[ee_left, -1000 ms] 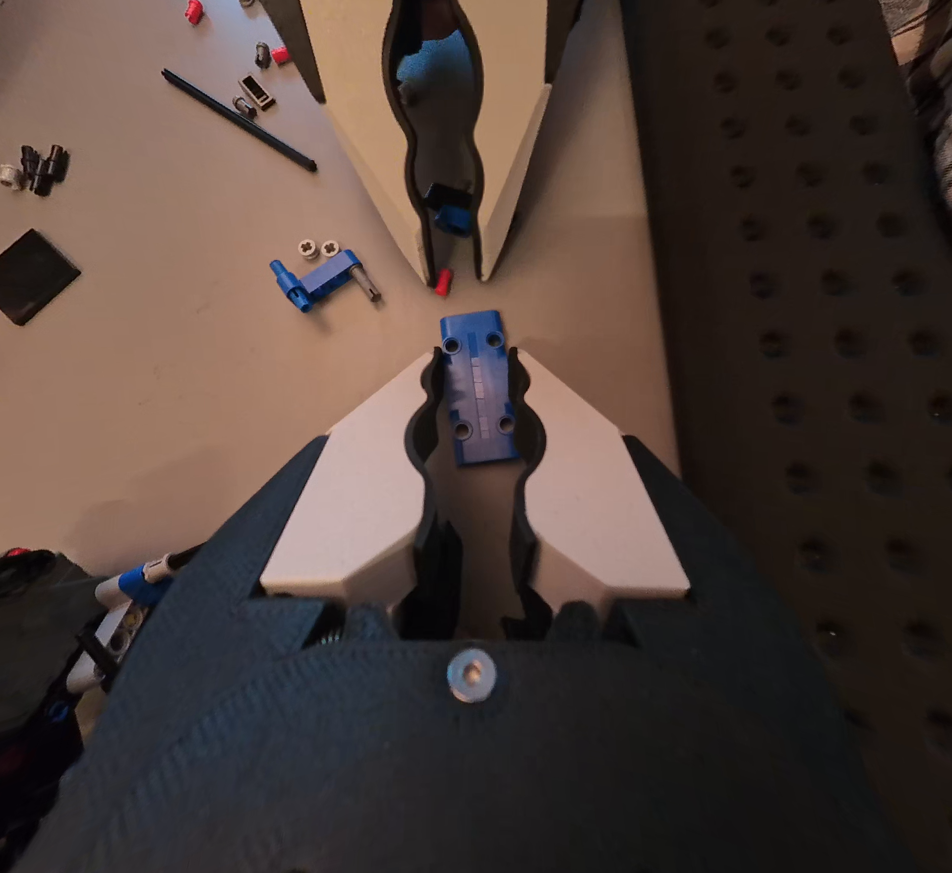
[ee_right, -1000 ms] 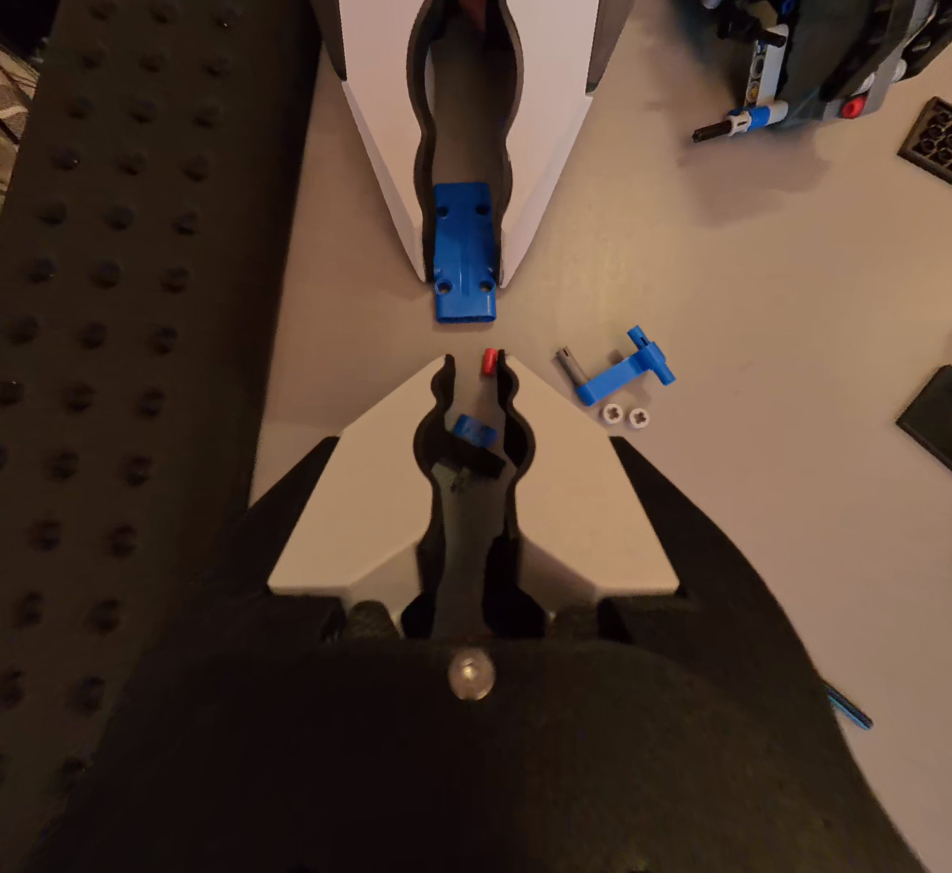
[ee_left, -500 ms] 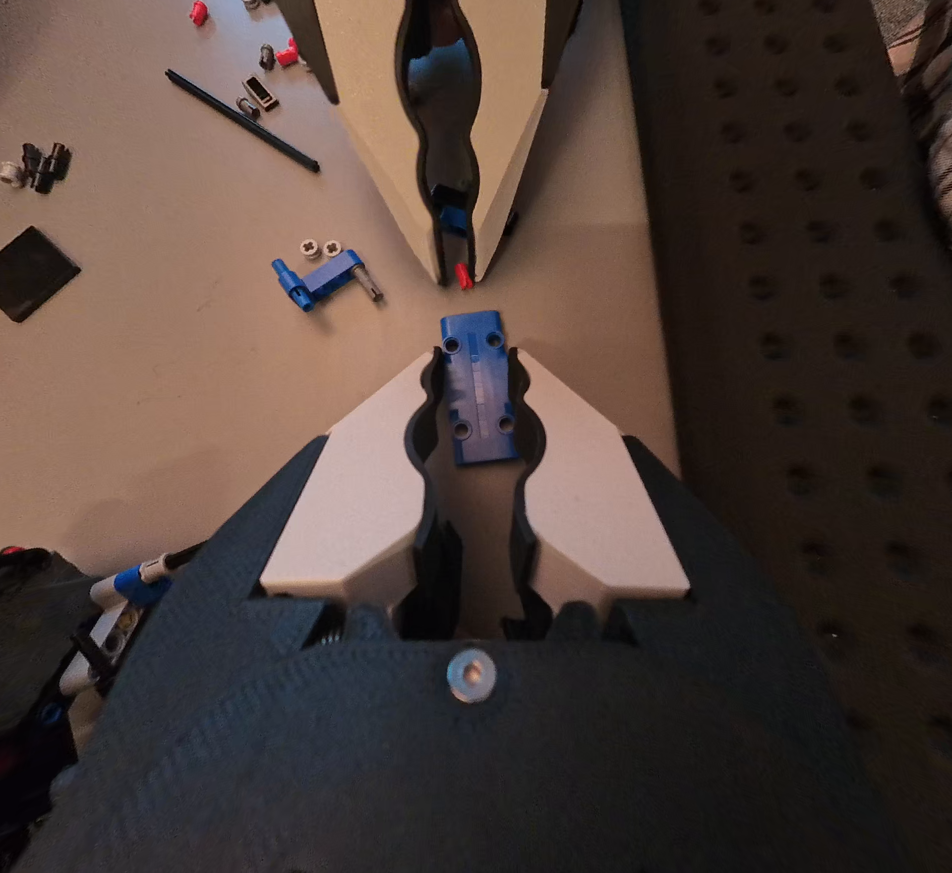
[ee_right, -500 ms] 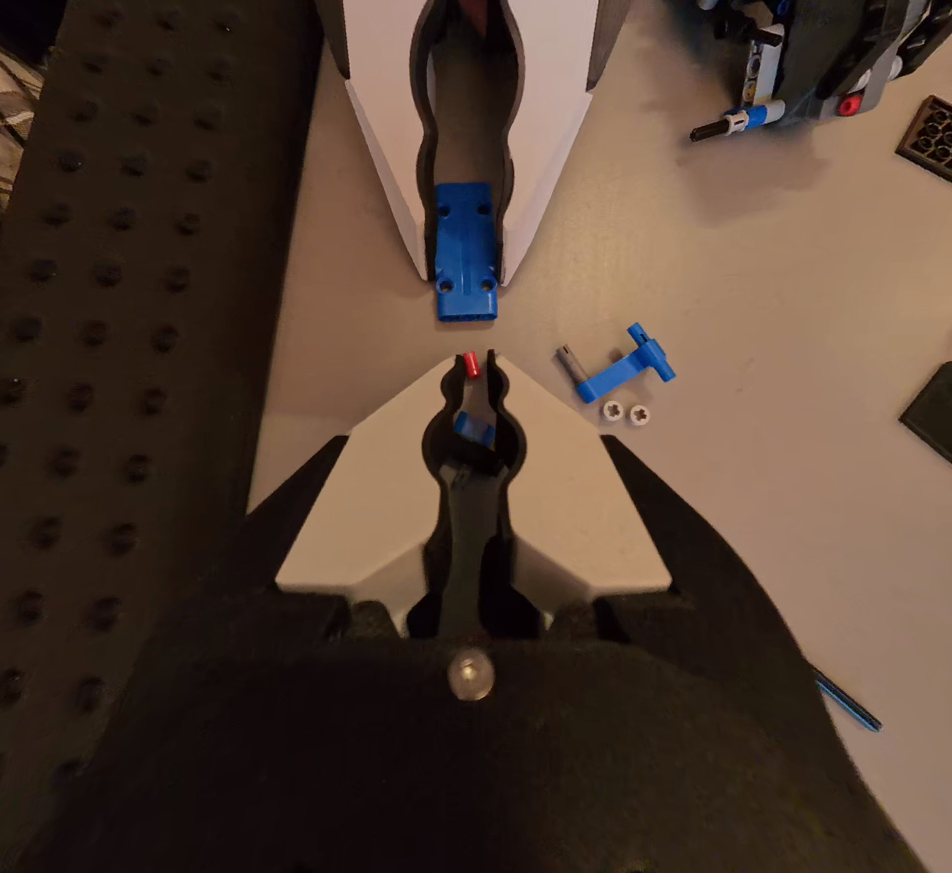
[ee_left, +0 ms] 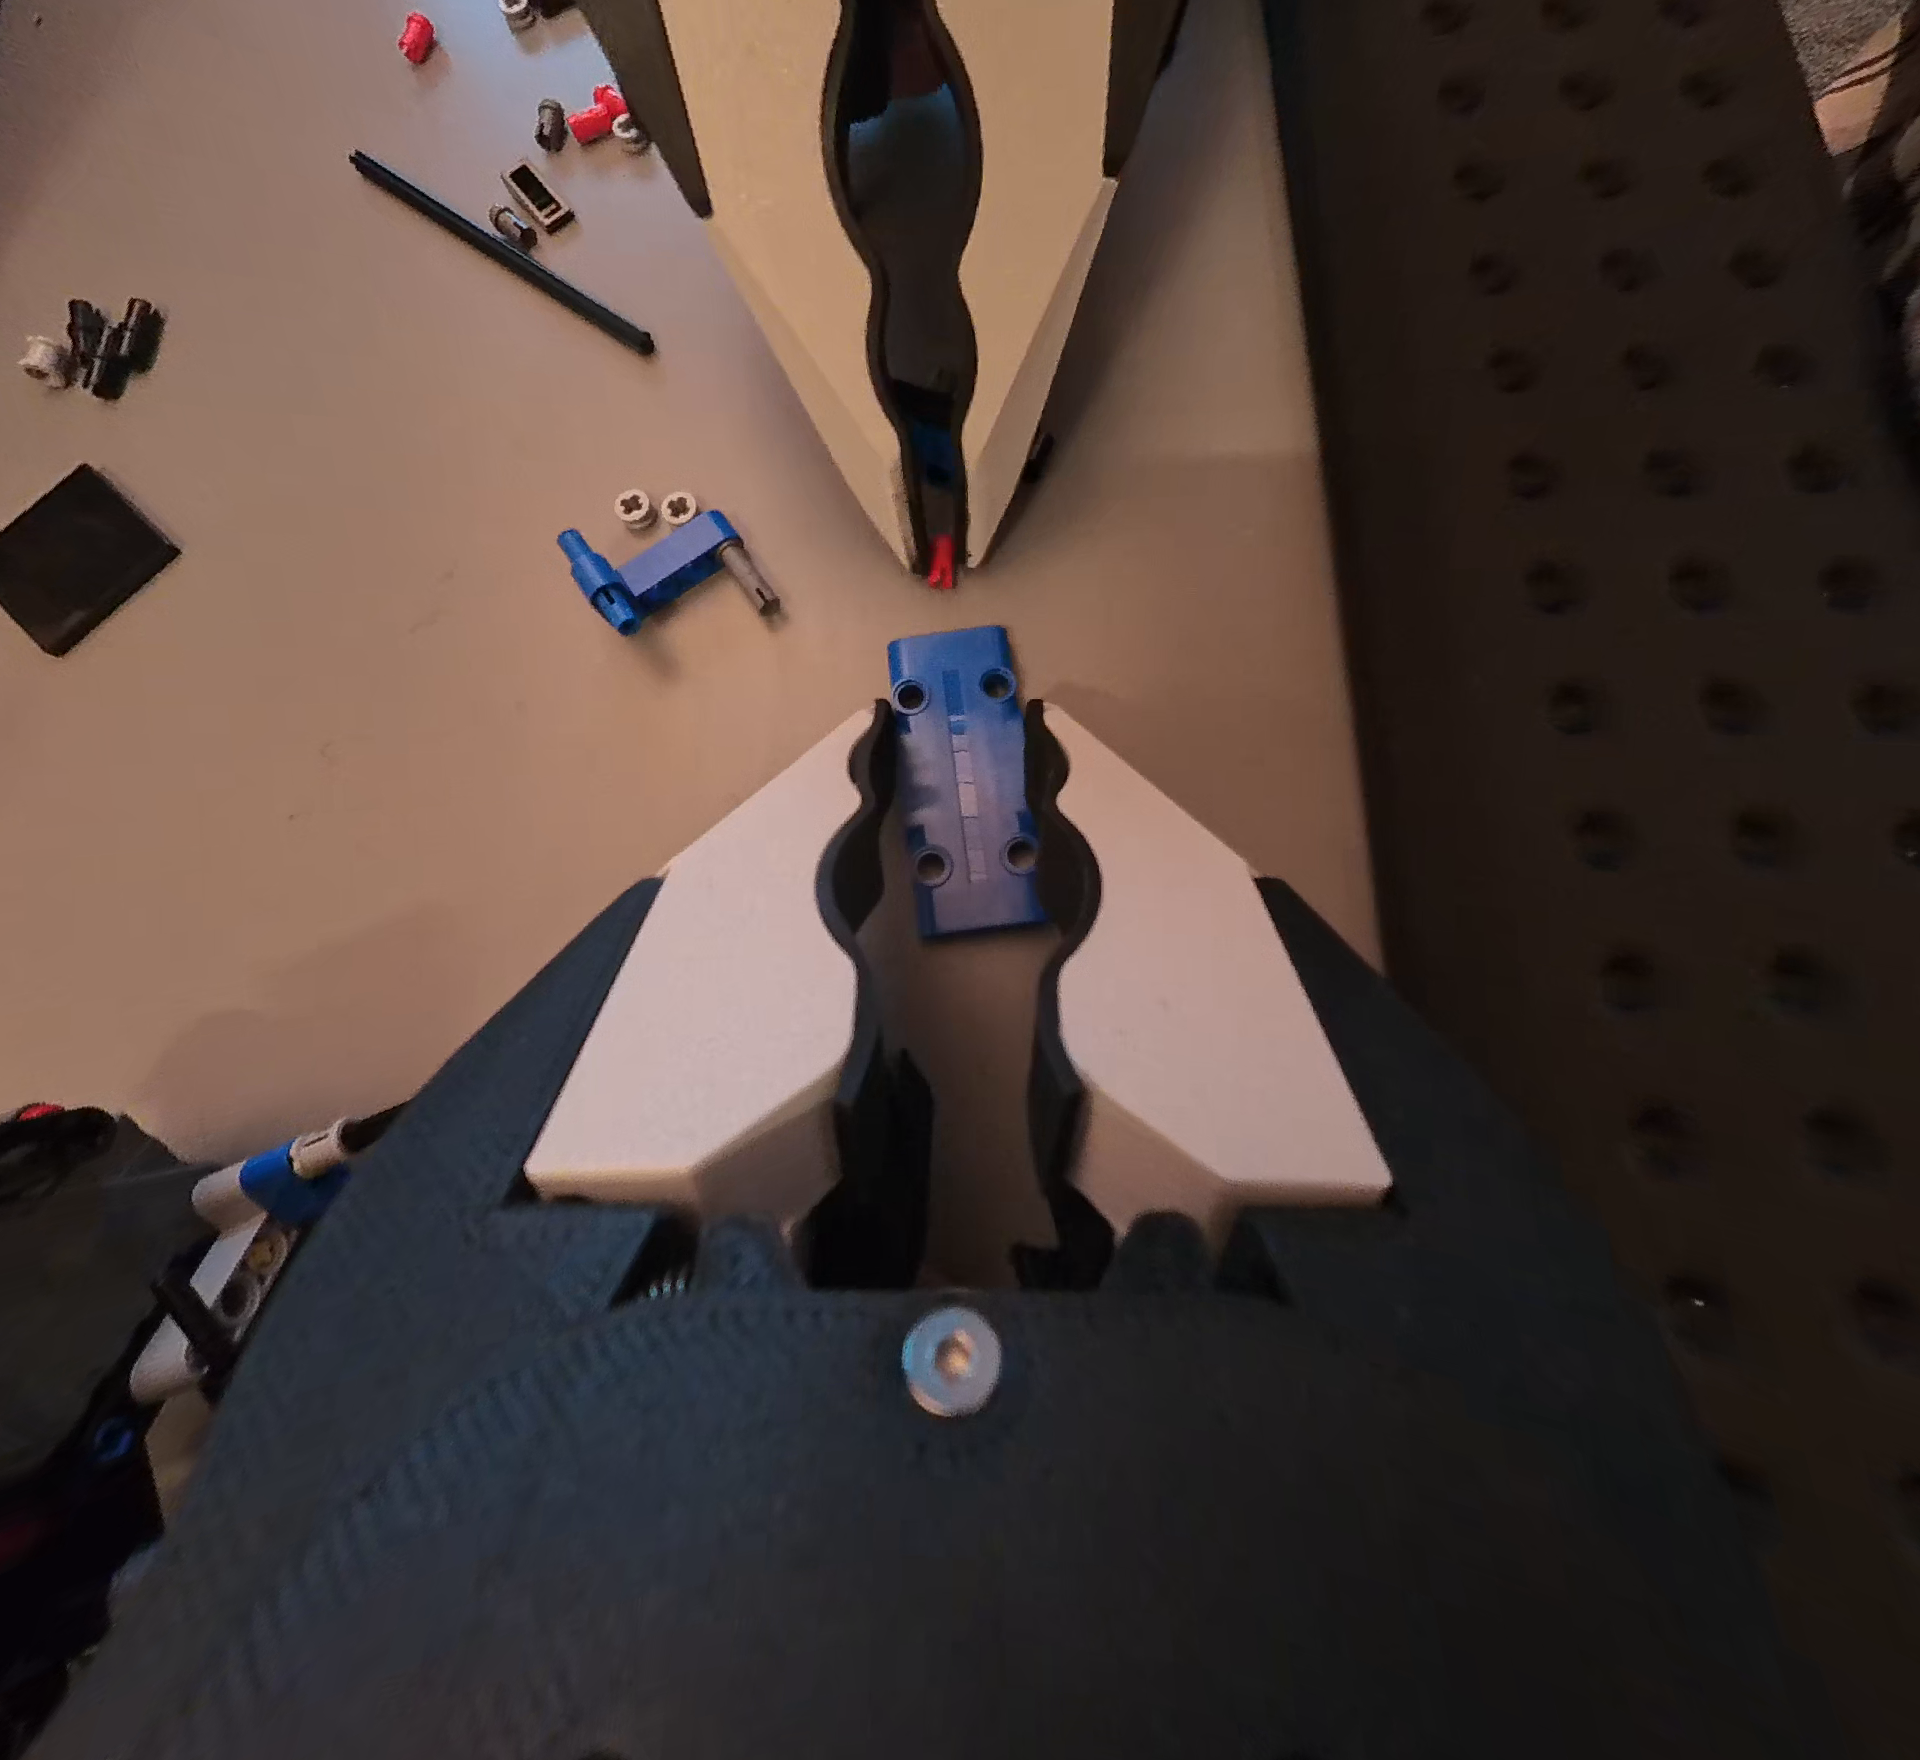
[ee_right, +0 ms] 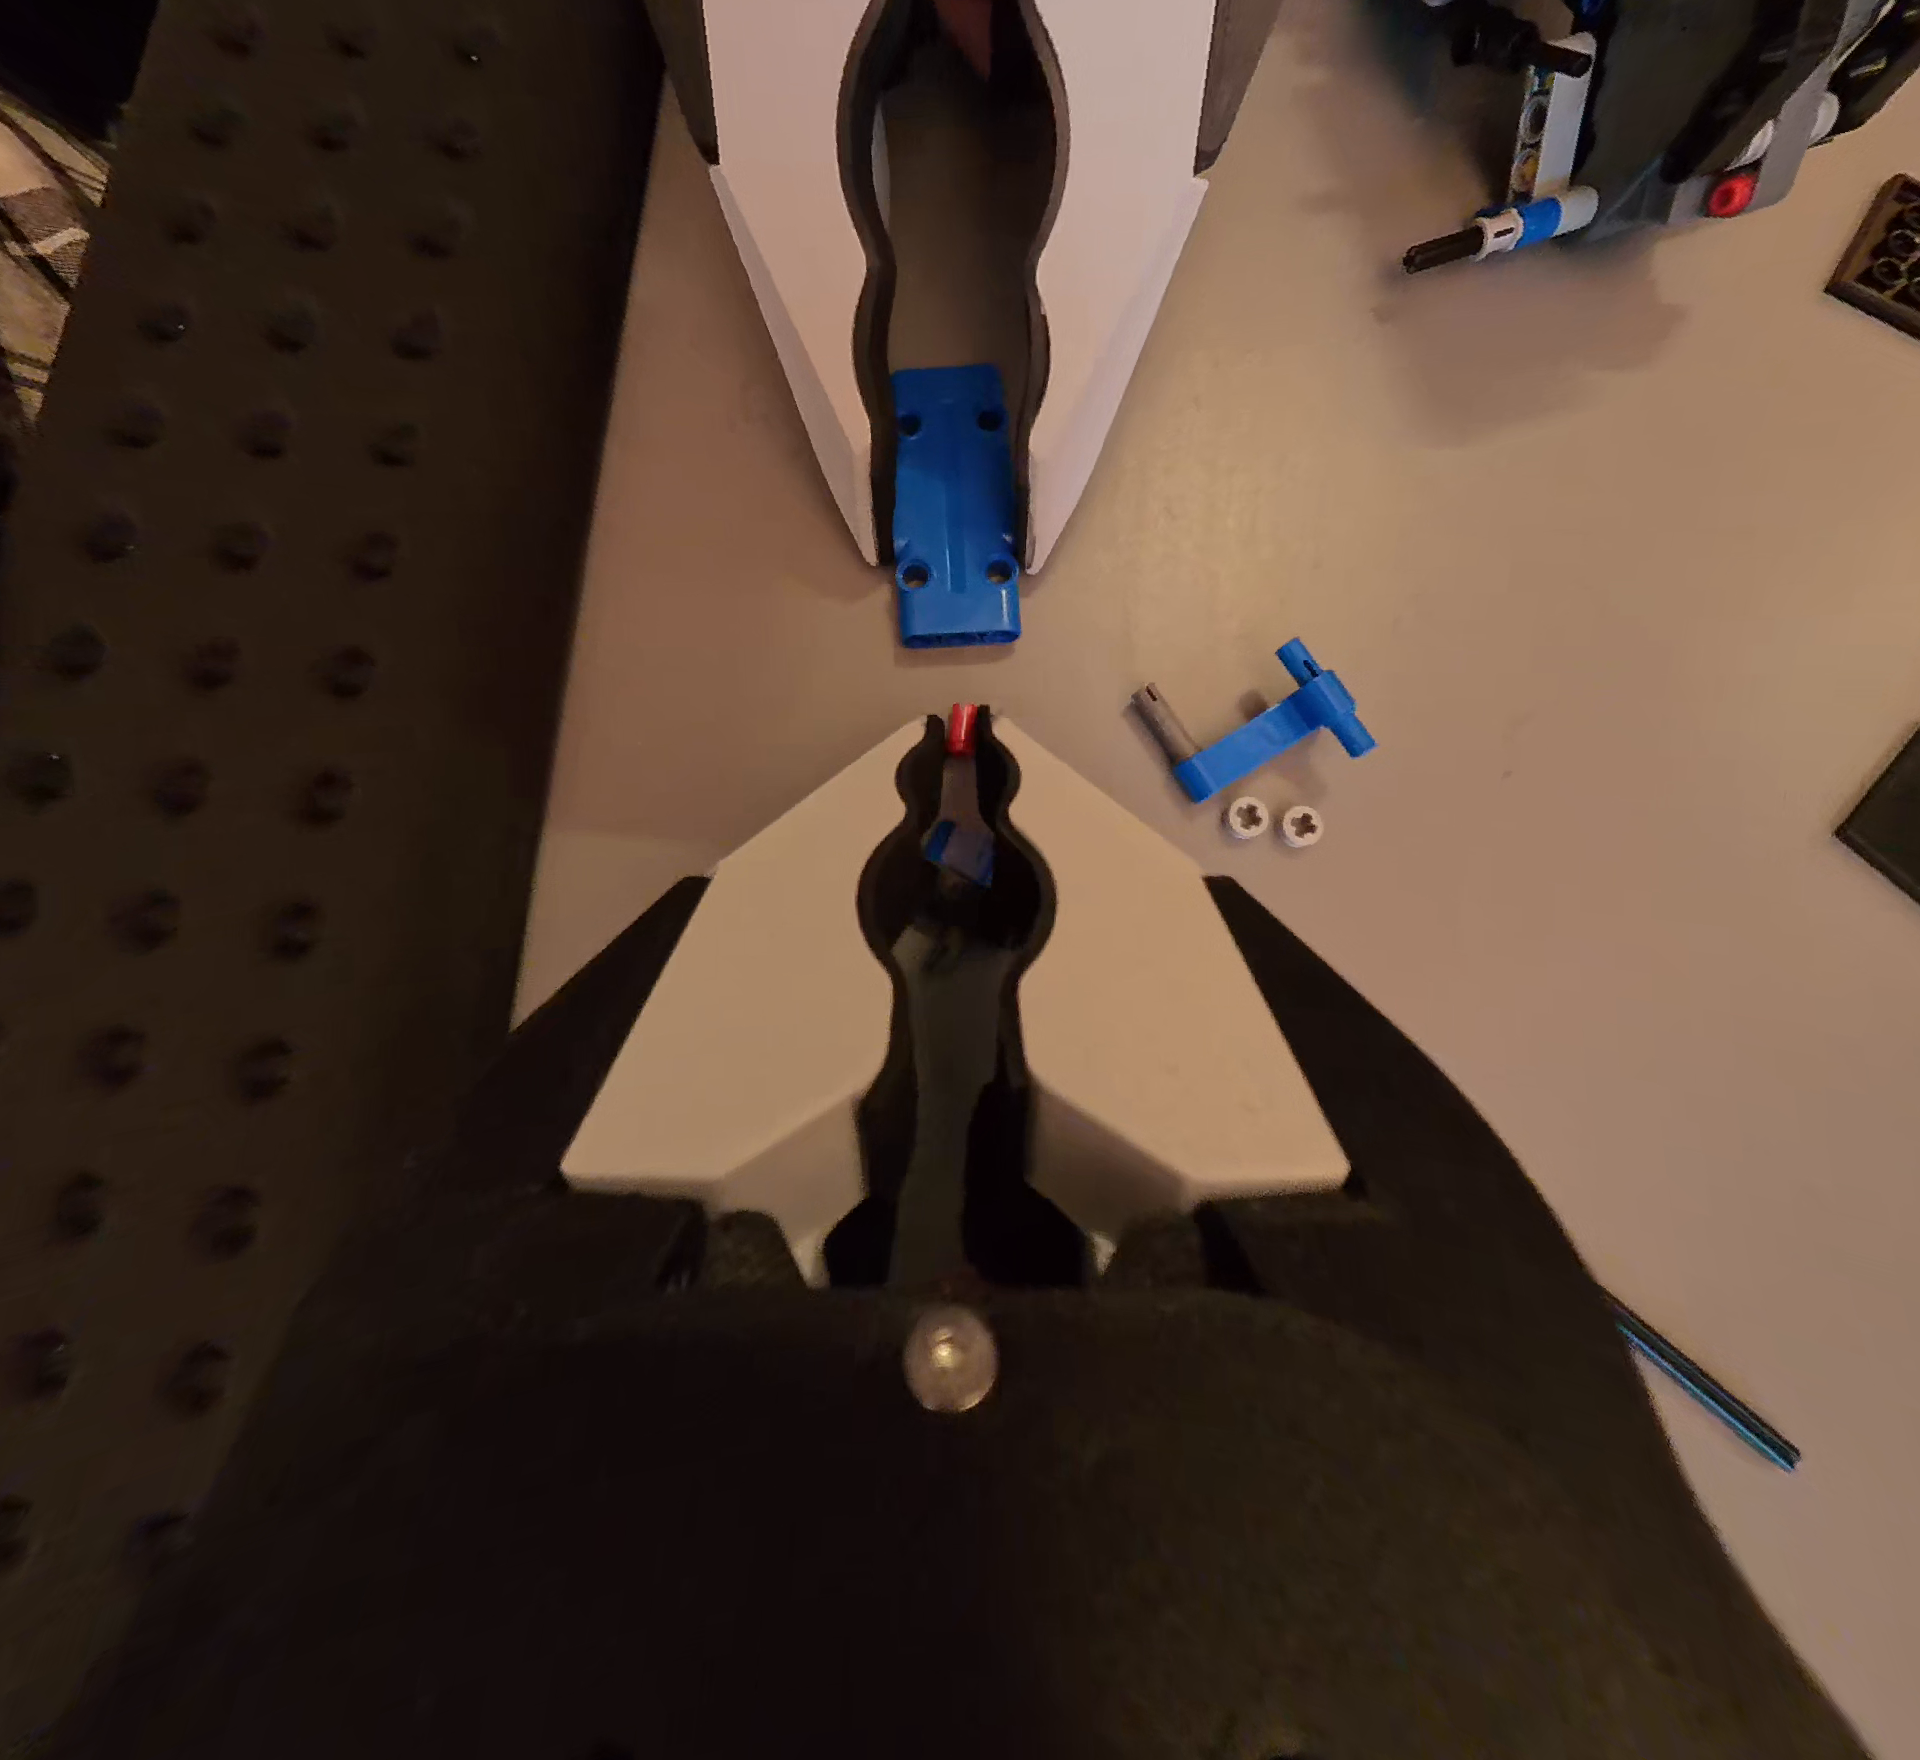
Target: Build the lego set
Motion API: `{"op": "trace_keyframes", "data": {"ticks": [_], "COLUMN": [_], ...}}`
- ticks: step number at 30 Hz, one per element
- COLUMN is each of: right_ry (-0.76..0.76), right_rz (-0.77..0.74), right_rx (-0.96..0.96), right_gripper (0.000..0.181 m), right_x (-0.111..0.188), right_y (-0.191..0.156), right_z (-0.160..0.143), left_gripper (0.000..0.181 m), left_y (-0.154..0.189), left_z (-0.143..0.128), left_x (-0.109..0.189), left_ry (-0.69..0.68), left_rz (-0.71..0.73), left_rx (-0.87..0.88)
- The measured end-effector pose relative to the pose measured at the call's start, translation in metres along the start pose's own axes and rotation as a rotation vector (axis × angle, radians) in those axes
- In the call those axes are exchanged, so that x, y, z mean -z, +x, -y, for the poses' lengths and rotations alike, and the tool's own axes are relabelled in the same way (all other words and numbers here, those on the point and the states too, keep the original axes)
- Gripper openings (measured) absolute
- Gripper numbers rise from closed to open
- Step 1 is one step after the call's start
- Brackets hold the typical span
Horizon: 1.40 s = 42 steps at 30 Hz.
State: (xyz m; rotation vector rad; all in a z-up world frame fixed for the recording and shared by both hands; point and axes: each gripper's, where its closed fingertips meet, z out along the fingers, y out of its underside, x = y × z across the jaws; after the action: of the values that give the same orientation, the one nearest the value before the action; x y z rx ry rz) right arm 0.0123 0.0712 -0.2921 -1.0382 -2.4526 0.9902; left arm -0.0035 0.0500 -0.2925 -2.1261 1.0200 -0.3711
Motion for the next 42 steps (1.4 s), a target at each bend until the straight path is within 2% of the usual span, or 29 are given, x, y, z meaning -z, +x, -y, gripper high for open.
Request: {"op": "trace_keyframes", "data": {"ticks": [10, 12, 15, 16, 42], "right_ry": [0.013, 0.009, 0.003, 0.001, -0.136], "right_rz": [0.001, -0.007, -0.011, -0.007, -0.022], "right_rx": [-0.015, -0.016, -0.009, -0.004, -0.039], "right_gripper": [0.003, 0.012, 0.010, 0.004, 0.003], "right_x": [-0.0013, -0.0007, 0.0006, 0.0002, -0.0006], "right_y": [-0.0003, 0.0011, 0.0005, 0.0002, 0.0001], "right_z": [0.0021, 0.0015, 0.0003, 0.0000, -0.0003], "left_gripper": [0.023, 0.023, 0.023, 0.023, 0.024], "left_y": [-0.0020, -0.0031, -0.0033, -0.0037, -0.0086], "left_z": [0.0015, 0.0018, 0.0019, 0.0021, 0.0045], "left_x": [-0.0013, -0.0017, -0.0017, -0.0019, -0.0059], "left_ry": [0.003, 0.002, 0.003, 0.002, -0.030], "left_rz": [0.018, 0.023, 0.024, 0.025, 0.037], "left_rx": [0.004, 0.005, 0.007, 0.007, 0.009]}}
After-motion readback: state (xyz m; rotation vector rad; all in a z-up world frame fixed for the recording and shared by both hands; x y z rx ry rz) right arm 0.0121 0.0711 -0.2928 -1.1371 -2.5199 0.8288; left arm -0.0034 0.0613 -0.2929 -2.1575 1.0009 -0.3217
